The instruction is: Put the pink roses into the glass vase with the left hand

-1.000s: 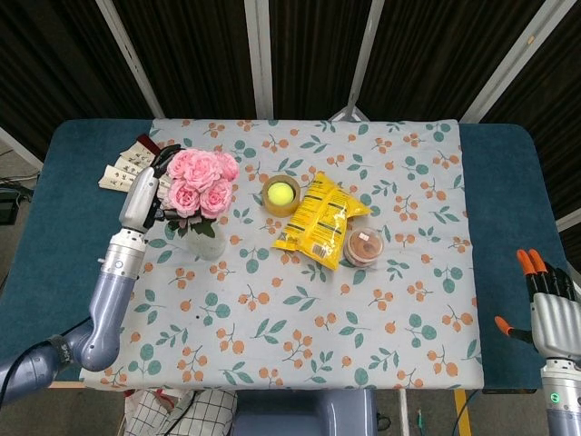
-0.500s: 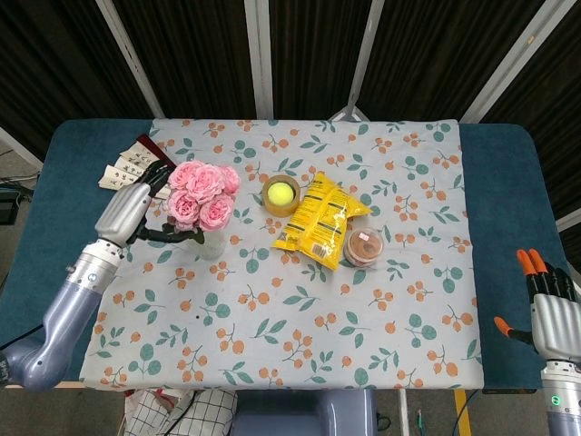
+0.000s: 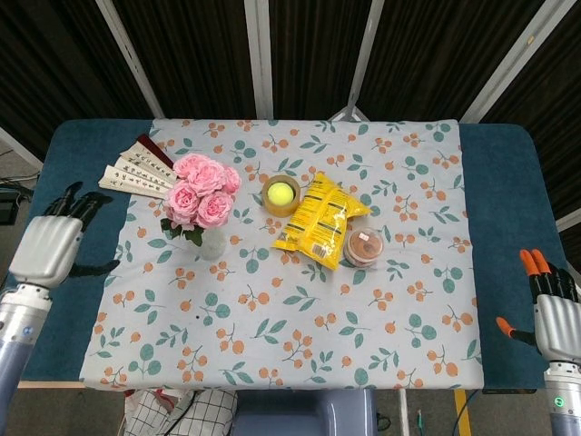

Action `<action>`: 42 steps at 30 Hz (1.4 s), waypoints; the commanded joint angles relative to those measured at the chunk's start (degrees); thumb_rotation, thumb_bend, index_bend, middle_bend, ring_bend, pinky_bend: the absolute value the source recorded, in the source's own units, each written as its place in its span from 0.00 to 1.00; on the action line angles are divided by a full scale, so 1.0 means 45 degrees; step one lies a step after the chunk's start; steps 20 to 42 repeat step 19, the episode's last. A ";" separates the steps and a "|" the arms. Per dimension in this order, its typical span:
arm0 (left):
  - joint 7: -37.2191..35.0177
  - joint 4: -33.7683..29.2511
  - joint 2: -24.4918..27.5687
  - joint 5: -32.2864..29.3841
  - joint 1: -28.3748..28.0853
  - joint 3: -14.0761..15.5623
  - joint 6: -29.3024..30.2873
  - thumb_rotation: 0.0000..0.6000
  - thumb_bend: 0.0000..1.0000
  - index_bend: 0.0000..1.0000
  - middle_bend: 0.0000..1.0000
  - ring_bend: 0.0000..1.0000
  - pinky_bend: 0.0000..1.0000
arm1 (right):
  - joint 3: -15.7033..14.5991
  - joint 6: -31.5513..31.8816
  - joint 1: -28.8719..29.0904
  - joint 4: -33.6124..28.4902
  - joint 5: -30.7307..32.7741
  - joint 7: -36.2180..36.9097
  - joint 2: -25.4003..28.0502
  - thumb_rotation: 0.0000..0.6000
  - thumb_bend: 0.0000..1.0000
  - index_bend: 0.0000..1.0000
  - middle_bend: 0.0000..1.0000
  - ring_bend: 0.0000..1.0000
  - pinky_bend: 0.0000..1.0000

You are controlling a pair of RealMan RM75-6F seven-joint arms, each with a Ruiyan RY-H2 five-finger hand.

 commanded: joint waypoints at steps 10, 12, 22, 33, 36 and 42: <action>-0.2265 0.5030 -0.4142 0.3372 0.3403 0.2469 0.3634 1.00 0.18 0.18 0.15 0.02 0.20 | -0.0239 -0.0254 0.0090 0.0069 -0.0399 0.0082 0.0242 1.00 0.12 0.00 0.00 0.00 0.00; -0.2450 0.5559 -0.4332 0.3290 0.3409 0.2416 0.3528 1.00 0.18 0.18 0.15 0.02 0.25 | -0.0267 -0.0277 0.0127 0.0183 -0.0548 0.0207 0.0254 1.00 0.12 0.00 0.00 0.00 0.00; -0.2891 0.6086 -0.4565 0.3452 0.3434 0.2364 0.3387 1.00 0.18 0.16 0.14 0.03 0.28 | -0.0217 -0.0194 0.0173 0.0332 -0.0697 0.0482 0.0145 1.00 0.12 0.00 0.00 0.00 0.00; -0.2891 0.6086 -0.4565 0.3452 0.3434 0.2364 0.3387 1.00 0.18 0.16 0.14 0.03 0.28 | -0.0217 -0.0194 0.0173 0.0332 -0.0697 0.0482 0.0145 1.00 0.12 0.00 0.00 0.00 0.00; -0.2891 0.6086 -0.4565 0.3452 0.3434 0.2364 0.3387 1.00 0.18 0.16 0.14 0.03 0.28 | -0.0217 -0.0194 0.0173 0.0332 -0.0697 0.0482 0.0145 1.00 0.12 0.00 0.00 0.00 0.00; -0.2891 0.6086 -0.4565 0.3452 0.3434 0.2364 0.3387 1.00 0.18 0.16 0.14 0.03 0.28 | -0.0217 -0.0194 0.0173 0.0332 -0.0697 0.0482 0.0145 1.00 0.12 0.00 0.00 0.00 0.00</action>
